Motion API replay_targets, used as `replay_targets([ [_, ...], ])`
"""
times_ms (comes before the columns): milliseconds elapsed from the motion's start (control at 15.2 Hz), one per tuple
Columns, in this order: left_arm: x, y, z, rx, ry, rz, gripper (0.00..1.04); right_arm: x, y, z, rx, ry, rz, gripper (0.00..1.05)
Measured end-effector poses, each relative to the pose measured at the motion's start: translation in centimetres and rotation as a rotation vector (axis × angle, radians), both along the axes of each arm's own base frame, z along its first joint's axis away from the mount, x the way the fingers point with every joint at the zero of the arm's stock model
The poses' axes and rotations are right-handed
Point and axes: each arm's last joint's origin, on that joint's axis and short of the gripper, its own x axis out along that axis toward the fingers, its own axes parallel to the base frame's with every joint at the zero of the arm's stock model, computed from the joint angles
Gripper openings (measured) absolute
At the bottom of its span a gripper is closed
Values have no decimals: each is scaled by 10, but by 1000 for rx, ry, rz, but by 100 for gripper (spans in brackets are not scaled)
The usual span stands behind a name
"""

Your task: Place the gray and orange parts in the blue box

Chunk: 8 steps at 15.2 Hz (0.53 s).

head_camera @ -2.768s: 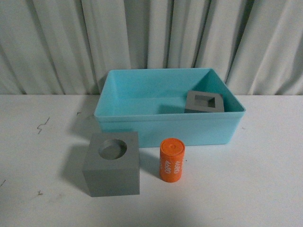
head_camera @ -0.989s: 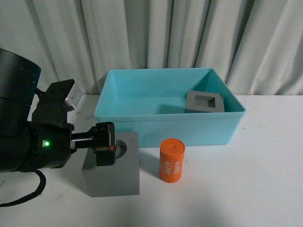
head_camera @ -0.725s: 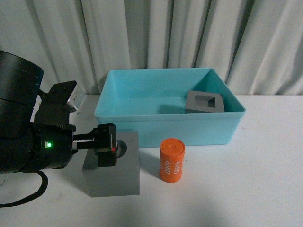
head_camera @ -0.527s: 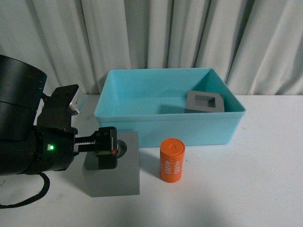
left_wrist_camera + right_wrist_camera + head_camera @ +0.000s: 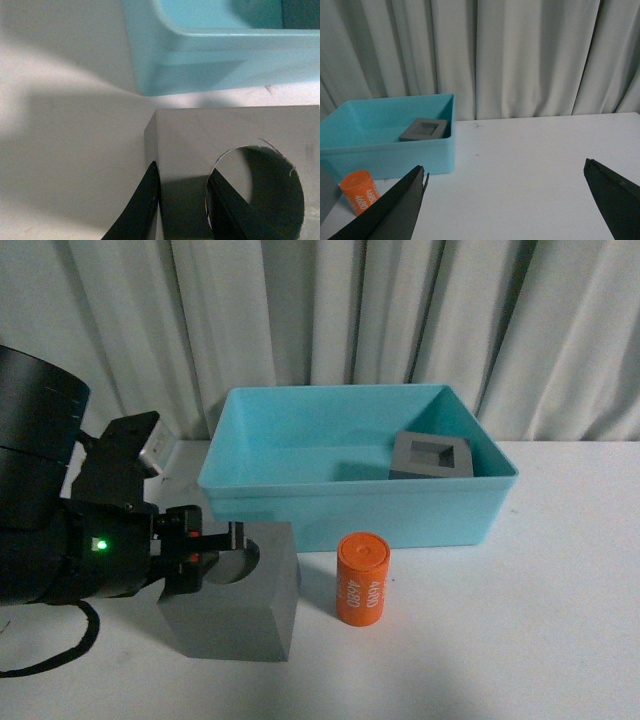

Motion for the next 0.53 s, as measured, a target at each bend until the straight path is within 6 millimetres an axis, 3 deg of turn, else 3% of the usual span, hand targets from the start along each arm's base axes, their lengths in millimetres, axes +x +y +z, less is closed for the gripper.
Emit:
replay_targets([
  [132,-11,18,16,-10,10,74,21,0,0,0,0,0,0,98],
  [198,-21,30,33,-34,-3,123,21,0,0,0,0,0,0,98],
  [330,-38,48,88,-90,-138,192,21,0,0,0,0,-1,0,98],
  [395,-42,49,108,-108,-192,199,21,0,0,0,0,0,0,98],
  [527,-26,40,131,-131,-267,166,21,0,0,0,0,0,0,98],
])
